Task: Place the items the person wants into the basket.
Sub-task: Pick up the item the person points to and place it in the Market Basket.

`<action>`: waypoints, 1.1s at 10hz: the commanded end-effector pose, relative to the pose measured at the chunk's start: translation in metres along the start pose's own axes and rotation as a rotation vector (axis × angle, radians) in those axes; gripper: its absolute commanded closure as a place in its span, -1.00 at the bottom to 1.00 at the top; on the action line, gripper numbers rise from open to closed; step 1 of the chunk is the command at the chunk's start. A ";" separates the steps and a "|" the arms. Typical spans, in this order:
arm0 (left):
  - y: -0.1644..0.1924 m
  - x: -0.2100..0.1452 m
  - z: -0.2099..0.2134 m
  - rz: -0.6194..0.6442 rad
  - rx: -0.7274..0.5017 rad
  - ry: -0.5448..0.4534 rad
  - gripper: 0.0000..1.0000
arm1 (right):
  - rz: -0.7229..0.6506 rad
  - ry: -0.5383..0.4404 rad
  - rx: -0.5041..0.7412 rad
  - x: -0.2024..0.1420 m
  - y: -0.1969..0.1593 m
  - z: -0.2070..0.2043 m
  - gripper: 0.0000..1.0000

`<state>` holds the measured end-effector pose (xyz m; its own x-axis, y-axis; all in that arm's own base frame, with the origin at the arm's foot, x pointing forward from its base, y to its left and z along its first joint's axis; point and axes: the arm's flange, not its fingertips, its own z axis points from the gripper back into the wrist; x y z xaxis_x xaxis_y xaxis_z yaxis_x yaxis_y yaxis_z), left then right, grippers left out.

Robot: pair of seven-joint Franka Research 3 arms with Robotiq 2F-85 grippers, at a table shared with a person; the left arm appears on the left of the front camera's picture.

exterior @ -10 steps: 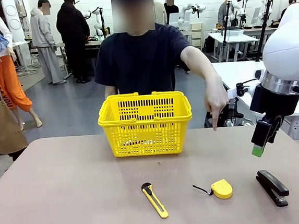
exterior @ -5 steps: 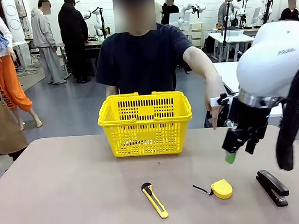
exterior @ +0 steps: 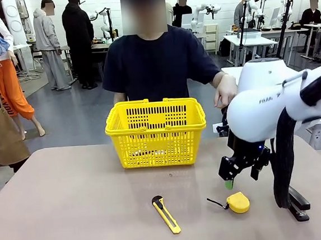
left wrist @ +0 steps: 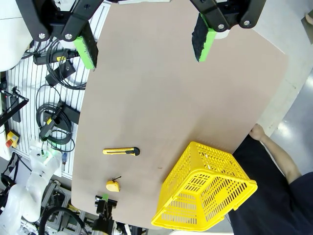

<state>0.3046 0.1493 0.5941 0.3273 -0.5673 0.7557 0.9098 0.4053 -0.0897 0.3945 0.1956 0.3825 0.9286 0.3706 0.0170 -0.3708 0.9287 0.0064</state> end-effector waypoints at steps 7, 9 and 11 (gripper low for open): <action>0.000 0.000 0.001 -0.014 -0.006 -0.020 -1.00 | 0.007 -0.039 -0.036 -0.005 0.003 -0.012 -1.00; 0.000 0.000 0.001 -0.014 -0.006 -0.020 -1.00 | 0.010 -0.052 -0.037 -0.006 0.003 -0.014 -1.00; 0.000 0.000 0.001 -0.014 -0.006 -0.020 -1.00 | -0.046 -0.034 -0.099 0.002 0.009 -0.039 -1.00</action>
<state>0.3046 0.1493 0.5941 0.3273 -0.5673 0.7557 0.9098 0.4053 -0.0898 0.3883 0.1976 0.3588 0.9292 0.3659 0.0529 -0.3642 0.9305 -0.0383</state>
